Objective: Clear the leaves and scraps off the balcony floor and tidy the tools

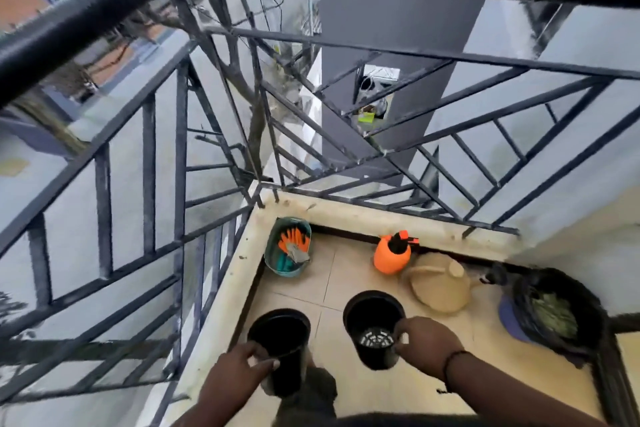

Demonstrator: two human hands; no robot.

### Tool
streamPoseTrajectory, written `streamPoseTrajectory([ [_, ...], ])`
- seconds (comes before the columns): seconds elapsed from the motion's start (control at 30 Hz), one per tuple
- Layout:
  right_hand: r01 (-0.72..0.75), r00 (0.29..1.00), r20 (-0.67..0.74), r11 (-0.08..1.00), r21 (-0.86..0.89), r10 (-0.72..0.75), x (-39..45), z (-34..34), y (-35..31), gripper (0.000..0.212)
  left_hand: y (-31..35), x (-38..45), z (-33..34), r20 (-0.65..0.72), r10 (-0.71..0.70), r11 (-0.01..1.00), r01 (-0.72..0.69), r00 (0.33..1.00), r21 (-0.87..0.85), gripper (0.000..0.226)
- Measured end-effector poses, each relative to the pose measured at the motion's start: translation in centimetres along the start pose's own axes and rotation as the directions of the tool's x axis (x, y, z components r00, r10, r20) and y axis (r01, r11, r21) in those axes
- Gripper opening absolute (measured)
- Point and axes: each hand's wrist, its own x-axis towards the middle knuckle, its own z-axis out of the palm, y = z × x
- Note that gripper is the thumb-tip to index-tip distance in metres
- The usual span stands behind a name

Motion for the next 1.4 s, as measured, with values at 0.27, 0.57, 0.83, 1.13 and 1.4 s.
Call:
streamPoseTrajectory([
  [0.27, -0.096, 0.992, 0.090, 0.994, 0.041, 0.092, 6.5, -3.7, 0.9, 0.020, 2.4, 11.4, -0.5, 0.159, -0.089, 0.990, 0.106, 0.983, -0.098, 0.022],
  [0.57, -0.169, 0.956, 0.253, 0.984, 0.056, 0.149, 29.1, 8.1, 5.6, 0.035, -0.2, 28.1, 13.0, 0.347, -0.201, 0.978, 0.206, 0.916, 0.025, 0.017],
  [0.83, -0.351, 0.936, 0.132, 0.879, 0.322, 0.325, 46.6, 14.7, 7.9, 0.012, 0.1, 43.0, 24.8, 0.250, -0.218, 0.975, 0.218, 0.943, 0.030, 0.014],
  [1.13, -0.369, 0.891, -0.026, 0.755, 0.543, 0.454, 57.5, 14.2, 9.9, 0.021, 5.4, 55.7, 27.6, -0.028, -0.087, 0.993, 0.085, 0.996, -0.080, 0.031],
  [1.4, -0.308, 0.951, 0.085, 0.886, 0.348, 0.297, 58.0, 13.8, 9.7, 0.065, 6.8, 57.9, 27.2, 0.009, 0.009, 1.000, -0.008, 1.000, -0.023, 0.071],
])
